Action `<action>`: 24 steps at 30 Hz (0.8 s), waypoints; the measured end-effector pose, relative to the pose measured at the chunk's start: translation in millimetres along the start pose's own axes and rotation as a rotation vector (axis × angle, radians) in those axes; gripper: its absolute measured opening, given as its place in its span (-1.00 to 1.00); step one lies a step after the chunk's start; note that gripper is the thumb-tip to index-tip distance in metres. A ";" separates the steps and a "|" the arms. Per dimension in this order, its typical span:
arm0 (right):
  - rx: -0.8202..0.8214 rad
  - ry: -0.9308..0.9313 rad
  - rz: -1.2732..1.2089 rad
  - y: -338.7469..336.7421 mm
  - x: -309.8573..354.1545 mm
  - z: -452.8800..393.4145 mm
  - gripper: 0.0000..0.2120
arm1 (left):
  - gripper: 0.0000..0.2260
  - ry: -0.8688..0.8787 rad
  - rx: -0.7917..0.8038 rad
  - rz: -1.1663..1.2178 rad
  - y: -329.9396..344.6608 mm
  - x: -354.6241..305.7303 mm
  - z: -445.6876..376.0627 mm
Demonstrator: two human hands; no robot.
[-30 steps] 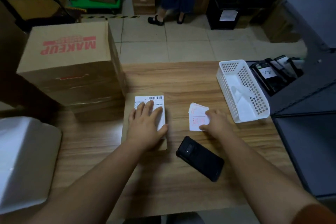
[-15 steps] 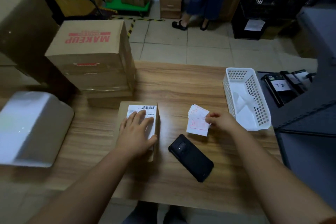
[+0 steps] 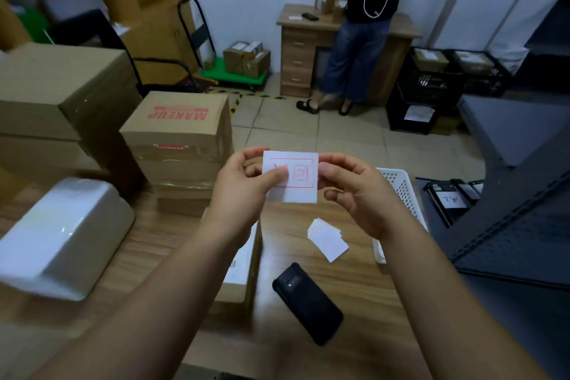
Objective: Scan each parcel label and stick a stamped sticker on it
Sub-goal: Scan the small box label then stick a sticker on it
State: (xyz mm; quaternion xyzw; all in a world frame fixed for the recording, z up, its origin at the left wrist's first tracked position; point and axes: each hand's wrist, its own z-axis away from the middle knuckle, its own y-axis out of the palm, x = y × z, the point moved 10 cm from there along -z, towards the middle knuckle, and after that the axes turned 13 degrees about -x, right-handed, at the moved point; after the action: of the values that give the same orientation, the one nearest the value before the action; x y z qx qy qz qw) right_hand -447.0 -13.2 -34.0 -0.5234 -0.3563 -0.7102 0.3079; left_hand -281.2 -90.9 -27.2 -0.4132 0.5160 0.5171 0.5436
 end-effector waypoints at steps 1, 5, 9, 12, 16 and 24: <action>0.024 0.018 -0.033 1.7 5.7 7.5 -0.73 | -0.66 0.021 -0.009 0.030 -0.4 -12.6 4.6; 0.078 0.028 -0.072 7.8 25.3 29.2 -0.71 | -0.66 0.063 0.003 0.066 6.0 -46.4 23.6; 0.060 -0.055 -0.067 5.9 49.3 38.6 -0.75 | -0.68 0.116 0.010 0.045 11.9 -64.4 34.7; 0.032 -0.065 -0.050 0.7 56.5 40.9 -0.73 | -0.68 0.151 0.010 0.034 13.7 -71.4 36.6; 0.034 -0.045 -0.001 -1.3 57.1 44.8 -0.77 | -0.69 0.157 0.016 0.061 16.8 -78.1 38.0; -0.104 -0.062 -0.010 -15.0 61.5 44.2 -0.92 | -0.57 0.510 -0.050 -0.209 22.4 -106.1 37.4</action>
State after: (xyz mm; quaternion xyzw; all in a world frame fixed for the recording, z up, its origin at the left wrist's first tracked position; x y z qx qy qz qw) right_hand -452.1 27.8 31.2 -0.5586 -0.3308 -0.7127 0.2655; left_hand -291.2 -65.8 84.2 -0.5945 0.5778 0.3501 0.4361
